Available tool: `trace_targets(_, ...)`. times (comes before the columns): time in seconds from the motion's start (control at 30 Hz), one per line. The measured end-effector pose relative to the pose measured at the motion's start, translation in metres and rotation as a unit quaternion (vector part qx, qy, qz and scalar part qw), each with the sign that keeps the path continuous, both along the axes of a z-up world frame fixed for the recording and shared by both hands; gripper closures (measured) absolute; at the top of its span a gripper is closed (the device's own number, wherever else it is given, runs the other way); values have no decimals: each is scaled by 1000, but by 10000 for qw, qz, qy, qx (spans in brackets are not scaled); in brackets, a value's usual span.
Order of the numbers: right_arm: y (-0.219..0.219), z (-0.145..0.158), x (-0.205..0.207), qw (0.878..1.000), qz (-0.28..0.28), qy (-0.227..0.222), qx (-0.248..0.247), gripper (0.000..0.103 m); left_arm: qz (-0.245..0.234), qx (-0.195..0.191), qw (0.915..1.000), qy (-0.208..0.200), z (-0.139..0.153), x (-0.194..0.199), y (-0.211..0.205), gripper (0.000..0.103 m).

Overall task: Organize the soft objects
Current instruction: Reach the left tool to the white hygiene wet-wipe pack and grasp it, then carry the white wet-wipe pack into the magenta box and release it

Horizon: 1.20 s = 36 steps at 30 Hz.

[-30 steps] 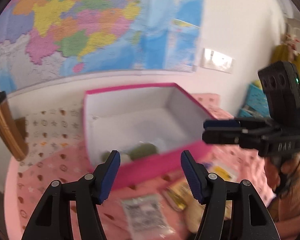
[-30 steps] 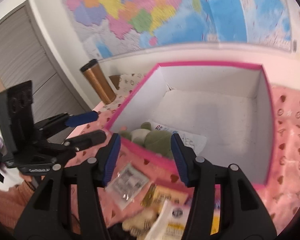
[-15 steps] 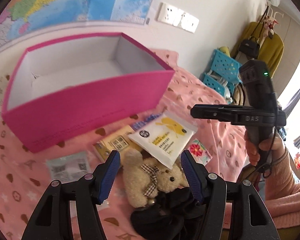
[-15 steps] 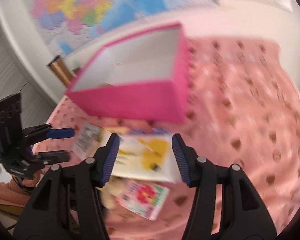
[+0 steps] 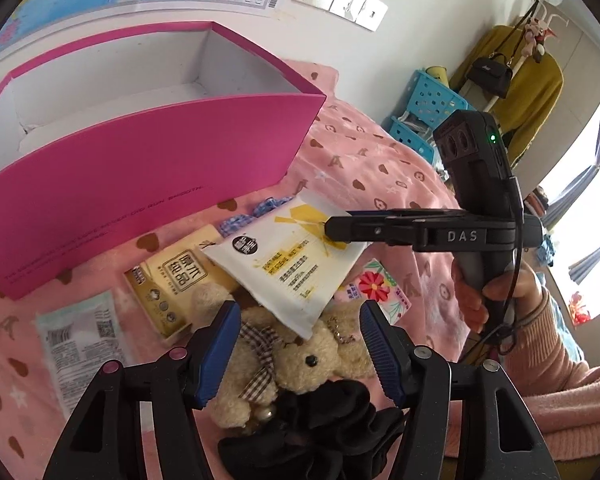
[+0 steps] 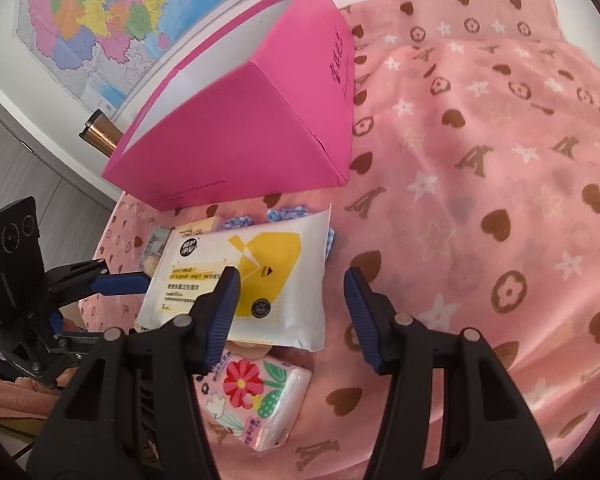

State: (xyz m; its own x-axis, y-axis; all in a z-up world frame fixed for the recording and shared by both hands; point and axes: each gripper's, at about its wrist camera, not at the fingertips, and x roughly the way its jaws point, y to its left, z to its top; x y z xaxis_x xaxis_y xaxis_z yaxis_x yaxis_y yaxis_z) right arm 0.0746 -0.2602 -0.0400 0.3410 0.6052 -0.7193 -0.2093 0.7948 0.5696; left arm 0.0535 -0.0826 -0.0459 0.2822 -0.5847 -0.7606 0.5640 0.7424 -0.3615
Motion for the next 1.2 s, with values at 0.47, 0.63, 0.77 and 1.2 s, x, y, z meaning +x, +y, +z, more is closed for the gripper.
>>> trace_targets(0.47,-8,-3,-7,9996,41,-95,245,75,205,192,9993,245,-11,16,-9,70)
trace_targets(0.63,-12,7,-12,9994,-9,-294,185,84,225,191,9995,136,-5,14,-9,71)
trace_targets(0.77,-12,21,-17,9988,-18,-470,99,85,246,150,9996,16,6,12,-7,71)
trace_targets(1.2,-1,101,-6,9890,146,-1471,-41,86,567,-91,9949,-826,76,32,16,71)
